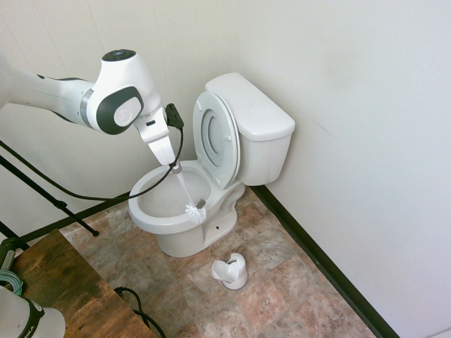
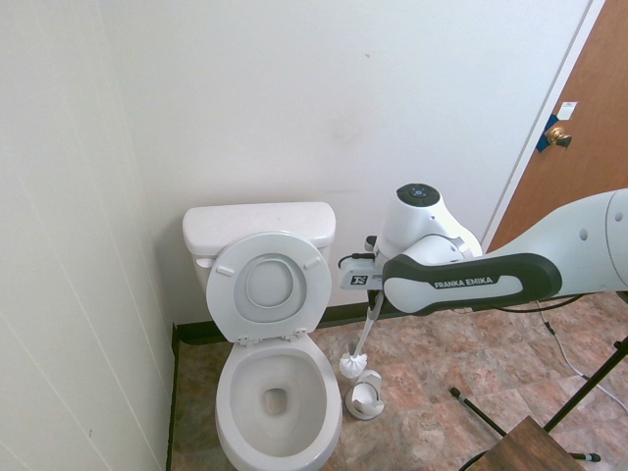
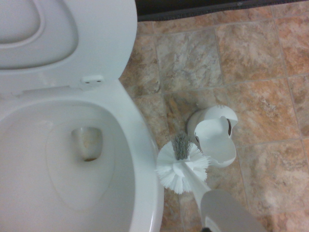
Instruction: Clean the toilet
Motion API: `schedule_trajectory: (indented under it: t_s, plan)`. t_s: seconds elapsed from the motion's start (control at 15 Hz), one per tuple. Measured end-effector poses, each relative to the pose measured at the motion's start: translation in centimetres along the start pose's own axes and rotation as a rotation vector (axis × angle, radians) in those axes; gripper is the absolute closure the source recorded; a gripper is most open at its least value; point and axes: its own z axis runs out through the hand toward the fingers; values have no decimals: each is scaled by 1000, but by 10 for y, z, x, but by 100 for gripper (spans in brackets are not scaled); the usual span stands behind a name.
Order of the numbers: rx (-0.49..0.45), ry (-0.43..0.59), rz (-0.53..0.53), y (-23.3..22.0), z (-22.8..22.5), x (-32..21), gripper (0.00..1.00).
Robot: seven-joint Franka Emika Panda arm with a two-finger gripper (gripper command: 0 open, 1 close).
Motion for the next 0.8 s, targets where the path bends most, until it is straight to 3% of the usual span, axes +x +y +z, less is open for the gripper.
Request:
schedule_trajectory:
  t_s: [0.4,0.8]
  plan:
    - [56,9,-52,-33,-57,-95,100]
    - [28,8,-83,-96,20,-149,100]
